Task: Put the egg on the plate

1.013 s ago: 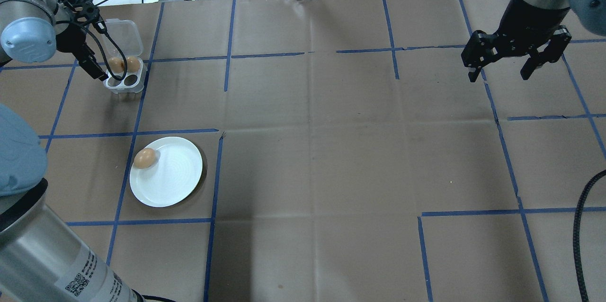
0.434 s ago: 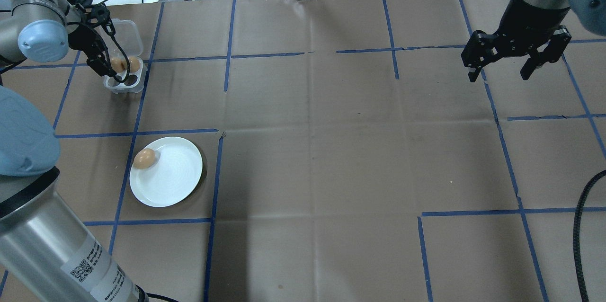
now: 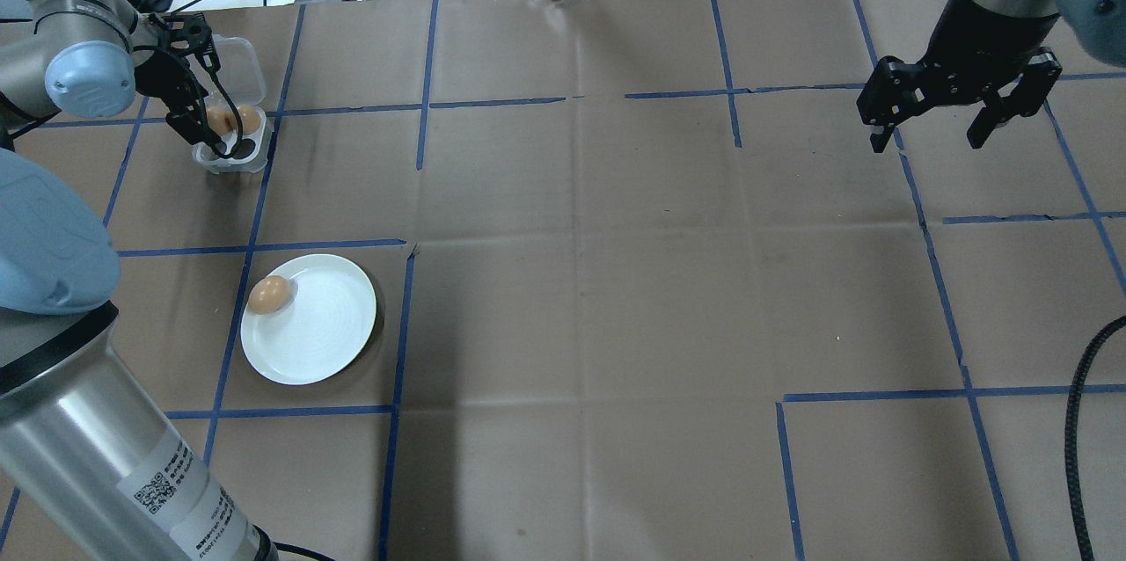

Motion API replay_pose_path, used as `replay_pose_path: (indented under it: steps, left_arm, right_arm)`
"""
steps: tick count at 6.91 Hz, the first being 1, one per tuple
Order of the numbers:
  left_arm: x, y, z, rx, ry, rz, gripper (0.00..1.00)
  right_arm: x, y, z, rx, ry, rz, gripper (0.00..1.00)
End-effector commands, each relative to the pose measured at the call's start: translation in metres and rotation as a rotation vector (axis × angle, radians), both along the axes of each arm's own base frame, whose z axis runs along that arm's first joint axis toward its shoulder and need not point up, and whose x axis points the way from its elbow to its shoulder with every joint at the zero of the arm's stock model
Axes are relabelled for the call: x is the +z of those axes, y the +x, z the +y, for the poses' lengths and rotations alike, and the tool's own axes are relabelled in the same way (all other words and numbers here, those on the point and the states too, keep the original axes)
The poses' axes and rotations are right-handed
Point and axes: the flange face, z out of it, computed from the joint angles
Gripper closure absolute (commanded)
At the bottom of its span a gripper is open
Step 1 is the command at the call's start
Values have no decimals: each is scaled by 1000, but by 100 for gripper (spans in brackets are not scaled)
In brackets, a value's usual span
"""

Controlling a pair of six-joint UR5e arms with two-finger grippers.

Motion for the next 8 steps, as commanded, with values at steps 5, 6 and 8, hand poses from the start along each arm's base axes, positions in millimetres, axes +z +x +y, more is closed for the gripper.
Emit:
replay_pose_path:
  steps: [5,6,8]
  left_arm:
    - [-11,-4,-3,-4,3,28,18]
    - [-7,-3,-2,-2,1,20,33]
    - [3,-4,-2,-3,-10,13,71]
  right_arm:
    - [0,0,0,0,0,0,0]
    - [0,0,0,0,0,0,0]
    - [0,0,0,0,0,0,0]
